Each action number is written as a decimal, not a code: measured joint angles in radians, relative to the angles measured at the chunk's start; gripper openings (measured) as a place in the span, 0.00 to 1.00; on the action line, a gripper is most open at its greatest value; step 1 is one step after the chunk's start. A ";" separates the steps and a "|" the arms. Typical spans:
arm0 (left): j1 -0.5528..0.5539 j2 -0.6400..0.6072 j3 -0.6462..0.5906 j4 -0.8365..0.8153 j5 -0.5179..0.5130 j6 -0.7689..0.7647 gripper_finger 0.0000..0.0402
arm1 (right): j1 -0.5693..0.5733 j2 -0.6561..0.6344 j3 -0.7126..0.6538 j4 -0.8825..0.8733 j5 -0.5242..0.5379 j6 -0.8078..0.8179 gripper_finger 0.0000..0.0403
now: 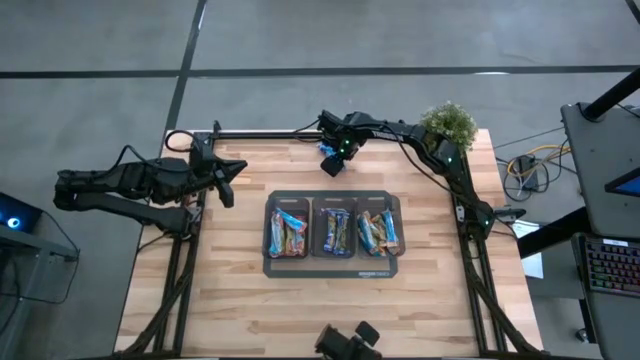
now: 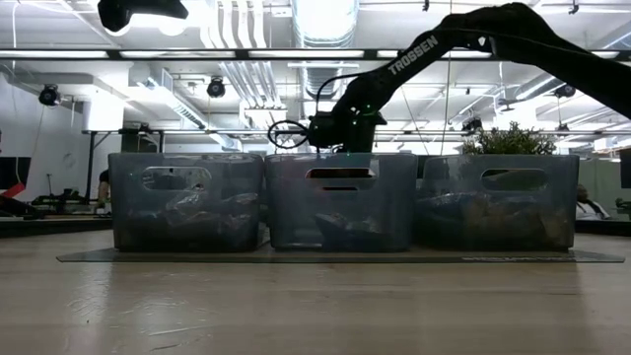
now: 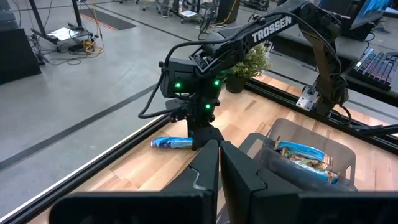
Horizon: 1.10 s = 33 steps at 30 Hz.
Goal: Pick and place Granola Bars by type
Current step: Put the blue granola bar into the middle black bin
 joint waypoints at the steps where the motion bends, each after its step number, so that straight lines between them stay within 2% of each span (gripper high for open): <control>1: 0.000 0.000 0.000 0.000 0.000 0.000 0.00 | 0.000 0.000 -0.001 0.000 -0.006 0.000 0.47; 15: 0.000 0.000 0.000 0.000 0.000 0.000 0.00 | -0.003 0.000 -0.005 0.005 -0.026 0.000 0.32; 33: 0.000 0.000 0.000 0.000 0.000 0.000 0.00 | -0.004 0.000 -0.005 0.005 -0.026 0.000 0.20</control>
